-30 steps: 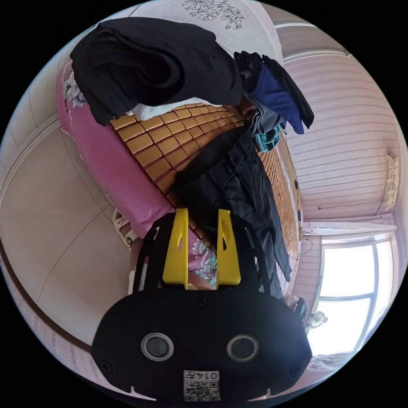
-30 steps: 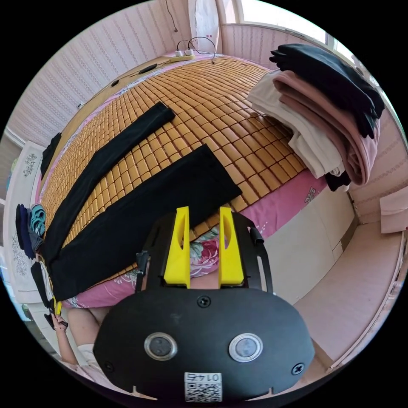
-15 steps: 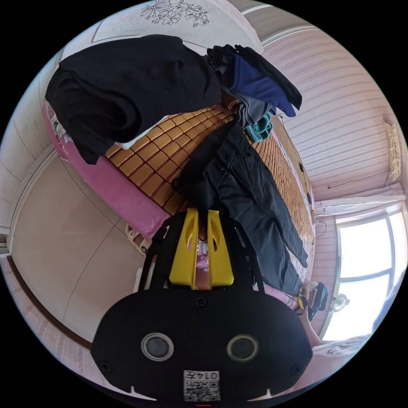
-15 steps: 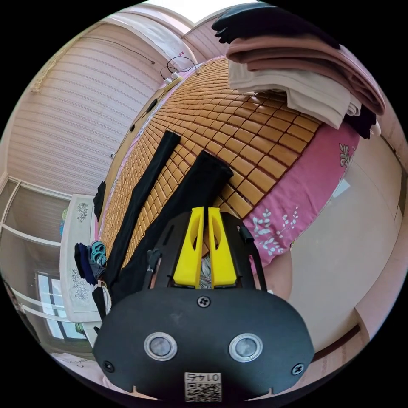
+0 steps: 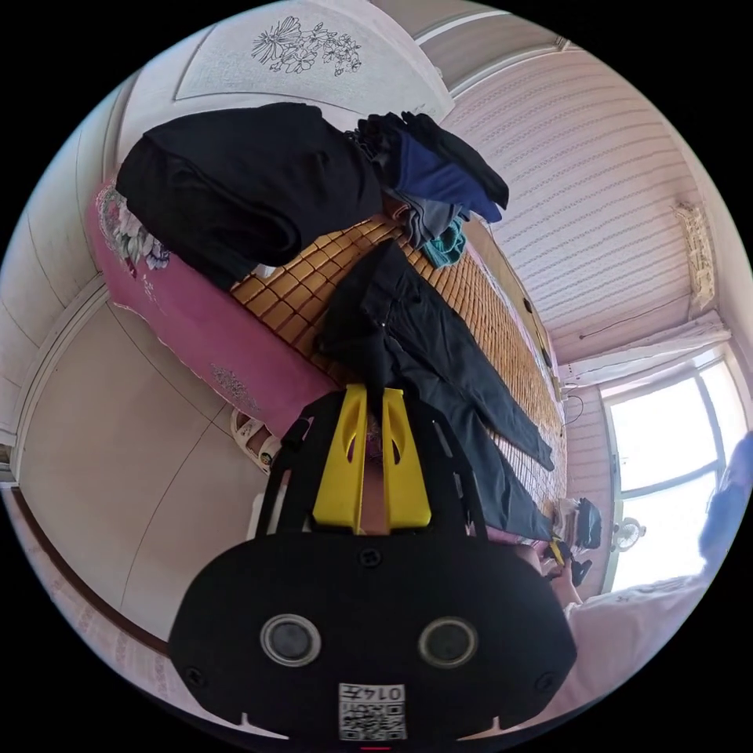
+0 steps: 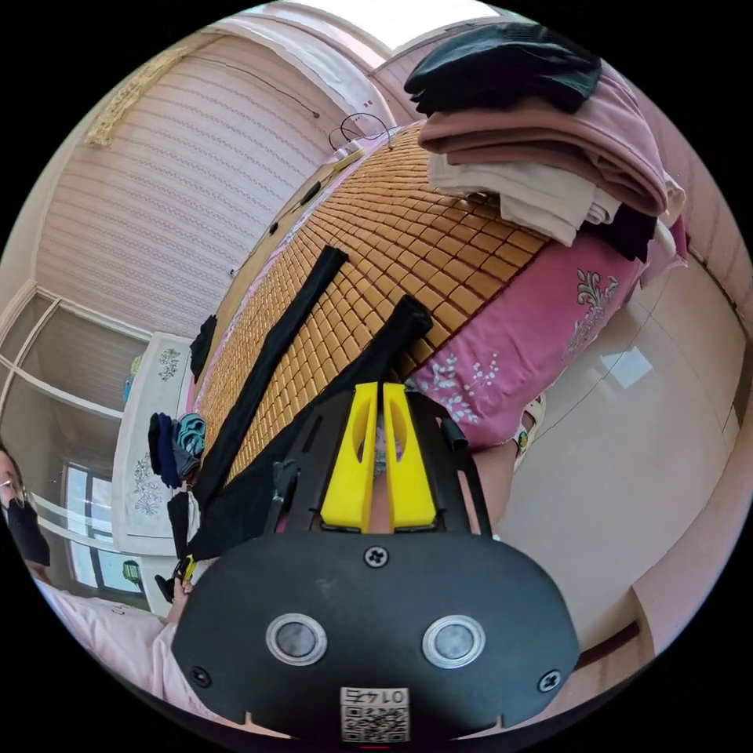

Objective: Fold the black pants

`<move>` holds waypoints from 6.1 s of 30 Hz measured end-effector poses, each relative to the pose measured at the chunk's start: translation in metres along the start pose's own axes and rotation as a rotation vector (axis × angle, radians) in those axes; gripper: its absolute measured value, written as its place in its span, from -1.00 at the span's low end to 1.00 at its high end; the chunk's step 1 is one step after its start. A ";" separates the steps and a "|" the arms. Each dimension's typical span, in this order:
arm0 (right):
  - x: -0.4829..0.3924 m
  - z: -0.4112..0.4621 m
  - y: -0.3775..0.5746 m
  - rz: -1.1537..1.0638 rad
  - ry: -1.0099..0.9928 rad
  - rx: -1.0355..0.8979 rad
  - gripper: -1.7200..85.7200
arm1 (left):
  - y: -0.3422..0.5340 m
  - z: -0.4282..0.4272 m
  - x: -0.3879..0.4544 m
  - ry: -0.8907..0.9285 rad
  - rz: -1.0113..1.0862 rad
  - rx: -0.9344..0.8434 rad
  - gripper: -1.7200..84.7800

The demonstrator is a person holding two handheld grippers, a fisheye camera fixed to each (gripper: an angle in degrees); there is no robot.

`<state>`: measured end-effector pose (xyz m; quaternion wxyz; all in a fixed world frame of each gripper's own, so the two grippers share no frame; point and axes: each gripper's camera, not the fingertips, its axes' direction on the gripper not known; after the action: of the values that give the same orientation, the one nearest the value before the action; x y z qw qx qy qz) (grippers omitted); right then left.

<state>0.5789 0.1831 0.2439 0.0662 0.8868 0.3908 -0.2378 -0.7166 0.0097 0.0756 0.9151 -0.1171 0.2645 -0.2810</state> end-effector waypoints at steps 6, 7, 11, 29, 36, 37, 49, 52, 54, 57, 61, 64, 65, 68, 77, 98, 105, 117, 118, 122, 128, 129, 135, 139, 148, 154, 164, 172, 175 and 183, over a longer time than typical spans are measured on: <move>-0.057 -0.014 -0.048 -0.202 0.093 0.000 -0.95 | -0.001 -0.020 0.019 0.150 -0.003 0.065 -0.92; -0.065 -0.013 -0.056 -0.224 0.102 -0.006 -0.95 | -0.007 -0.022 0.026 0.152 0.020 0.066 -0.92; -0.118 0.006 -0.118 -0.327 0.155 -0.060 -0.95 | -0.038 -0.018 0.051 0.170 0.069 0.074 -0.92; -0.181 0.099 -0.229 -0.171 0.394 -0.214 -0.65 | -0.092 0.110 0.151 -0.130 0.281 -0.001 -0.87; -0.218 0.080 -0.208 -0.294 0.444 -0.204 -0.84 | -0.076 0.181 0.176 -0.309 0.362 -0.199 -0.97; -0.222 0.076 -0.205 -0.310 0.451 -0.202 -0.85 | -0.075 0.188 0.175 -0.321 0.369 -0.226 -0.98; -0.143 -0.123 -0.048 -0.211 0.480 -0.124 -0.82 | -0.037 0.164 0.173 -0.229 0.371 -0.339 -0.98; -0.138 -0.162 -0.019 -0.159 0.497 -0.045 -0.81 | -0.024 0.145 0.188 -0.108 0.360 -0.224 -0.98; -0.137 -0.177 -0.015 -0.097 0.483 0.001 -0.77 | -0.014 0.141 0.200 -0.055 0.382 -0.200 -0.98; -0.128 -0.171 -0.029 -0.028 0.407 -0.066 -0.72 | 0.006 0.152 0.223 -0.023 0.446 -0.244 -0.98; -0.142 -0.185 -0.041 -0.038 0.409 -0.102 -0.85 | 0.024 0.162 0.242 -0.007 0.502 -0.276 -0.98; -0.176 -0.228 -0.038 -0.116 0.398 -0.019 -0.90 | 0.025 0.158 0.244 -0.025 0.510 -0.246 -0.98; -0.187 -0.241 -0.034 -0.137 0.423 0.009 -0.90 | 0.025 0.157 0.242 -0.060 0.518 -0.234 -0.98; -0.185 -0.238 -0.035 -0.135 0.512 -0.025 -0.91 | 0.018 0.152 0.227 -0.121 0.466 -0.184 -0.97; -0.294 -0.268 -0.050 -0.360 0.401 0.051 -0.90 | -0.008 0.112 0.173 -0.244 0.433 -0.046 -0.83; -0.685 -0.086 0.007 -1.328 0.106 -0.685 -0.94 | -0.081 0.212 0.138 -0.339 0.483 -0.214 -0.93; -0.733 -0.139 -0.037 -1.258 -0.015 -0.601 -0.98 | -0.075 0.174 0.163 -0.246 0.558 0.024 -0.98; -0.783 -0.113 -0.059 -1.137 0.155 -0.544 -0.98 | -0.083 0.285 0.133 -0.403 0.320 -0.068 -0.85; -0.785 -0.120 -0.061 -1.146 0.158 -0.529 -0.98 | -0.081 0.276 0.137 -0.396 0.330 -0.024 -0.84; -0.792 -0.152 -0.069 -1.175 0.202 -0.513 -0.98 | -0.038 0.250 0.187 -0.423 0.617 0.101 -0.85; -0.840 -0.128 -0.051 -1.252 0.219 -0.649 -0.98 | 0.108 0.340 0.281 -0.059 0.979 -0.271 -0.97; -0.856 -0.117 -0.048 -1.278 0.252 -0.670 -0.98 | 0.123 0.351 0.291 -0.017 0.987 -0.307 -0.98; -0.918 -0.059 -0.041 -1.425 0.440 -0.810 -0.97 | 0.206 0.444 0.349 -0.152 1.152 -0.395 -0.98; -0.941 -0.036 -0.039 -1.537 0.487 -0.863 -0.97 | 0.217 0.477 0.345 -0.133 1.216 -0.441 -0.98; -0.969 0.032 -0.052 -1.603 0.542 -1.169 -0.98 | 0.233 0.514 0.343 -0.013 1.243 -0.606 -0.98; -0.951 0.065 -0.054 -1.566 0.550 -1.274 -0.98 | 0.248 0.530 0.349 -0.044 1.262 -0.669 -0.98; -0.850 0.063 -0.033 -1.515 0.496 -1.061 -0.98 | 0.285 0.567 0.347 -0.110 1.343 -0.660 -0.98; -0.596 -0.086 -0.078 -0.859 -0.004 -0.406 -0.96 | 0.306 0.583 0.342 -0.136 1.347 -0.615 -0.98; -0.453 -0.152 -0.095 -0.527 0.082 -0.189 -0.92 | 0.312 0.589 0.340 -0.138 1.346 -0.610 -0.98; -0.165 -0.193 -0.068 0.106 0.256 -0.006 -0.54 | 0.324 0.587 0.345 -0.051 1.287 -0.568 -0.90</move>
<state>0.5050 0.1794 0.4956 0.0308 0.9292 0.3491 -0.1177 -0.0051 0.1141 0.3025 0.8394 -0.1785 0.3228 0.3992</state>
